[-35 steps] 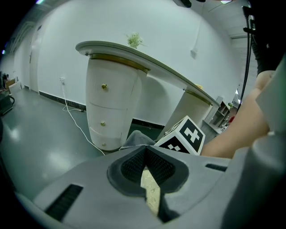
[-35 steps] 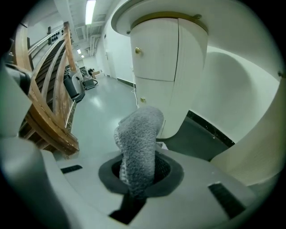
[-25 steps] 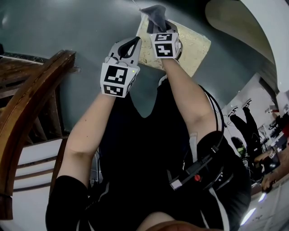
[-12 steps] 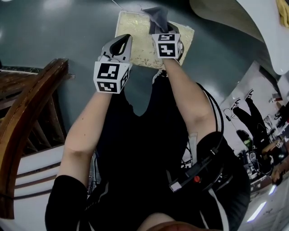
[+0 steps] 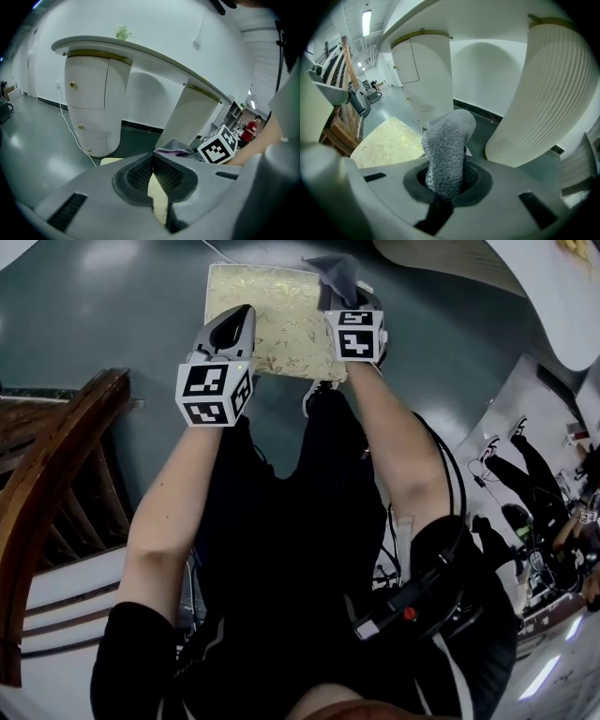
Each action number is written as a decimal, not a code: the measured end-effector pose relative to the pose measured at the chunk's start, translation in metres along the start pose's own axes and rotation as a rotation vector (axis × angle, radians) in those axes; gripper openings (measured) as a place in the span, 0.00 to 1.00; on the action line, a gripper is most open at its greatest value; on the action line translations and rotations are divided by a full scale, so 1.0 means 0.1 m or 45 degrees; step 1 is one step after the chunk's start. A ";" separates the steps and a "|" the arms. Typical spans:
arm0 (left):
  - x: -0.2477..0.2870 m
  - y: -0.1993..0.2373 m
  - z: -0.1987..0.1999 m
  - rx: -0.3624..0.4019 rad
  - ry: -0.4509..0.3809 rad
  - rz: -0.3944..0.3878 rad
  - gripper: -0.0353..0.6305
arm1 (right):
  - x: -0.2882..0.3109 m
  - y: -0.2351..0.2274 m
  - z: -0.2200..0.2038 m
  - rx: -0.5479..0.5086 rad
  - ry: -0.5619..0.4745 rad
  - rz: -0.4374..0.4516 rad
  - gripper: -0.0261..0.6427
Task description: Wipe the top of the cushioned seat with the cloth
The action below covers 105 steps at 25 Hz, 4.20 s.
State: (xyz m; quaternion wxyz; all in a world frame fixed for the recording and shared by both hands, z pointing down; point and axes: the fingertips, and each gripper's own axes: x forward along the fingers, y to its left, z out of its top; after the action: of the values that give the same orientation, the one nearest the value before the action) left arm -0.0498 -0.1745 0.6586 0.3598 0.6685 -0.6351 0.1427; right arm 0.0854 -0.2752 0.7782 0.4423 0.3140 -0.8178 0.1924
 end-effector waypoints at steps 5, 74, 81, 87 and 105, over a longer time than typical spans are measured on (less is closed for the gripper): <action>0.07 -0.23 -0.05 0.009 0.000 0.031 0.06 | -0.13 -0.30 -0.13 0.029 -0.025 0.006 0.09; -0.53 -0.41 -0.41 0.038 -0.010 0.031 0.06 | -0.32 0.35 -0.53 0.063 -0.004 0.204 0.08; -0.51 -0.49 -0.42 0.017 -0.001 0.015 0.06 | -0.47 -0.07 -0.71 0.170 -0.009 0.095 0.08; -0.60 -0.32 -0.45 0.026 -0.005 0.007 0.06 | -0.62 -0.24 -0.83 0.124 0.063 -0.064 0.08; -1.58 1.35 -0.44 -0.060 -0.057 0.142 0.06 | -0.47 2.85 0.40 -0.074 -0.085 0.348 0.08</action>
State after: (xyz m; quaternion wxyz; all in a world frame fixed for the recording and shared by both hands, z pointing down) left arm -0.1905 -0.0183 0.6276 0.3527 0.6264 -0.6823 0.1327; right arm -0.1146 -0.0751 0.7068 0.3935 0.1930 -0.8724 0.2167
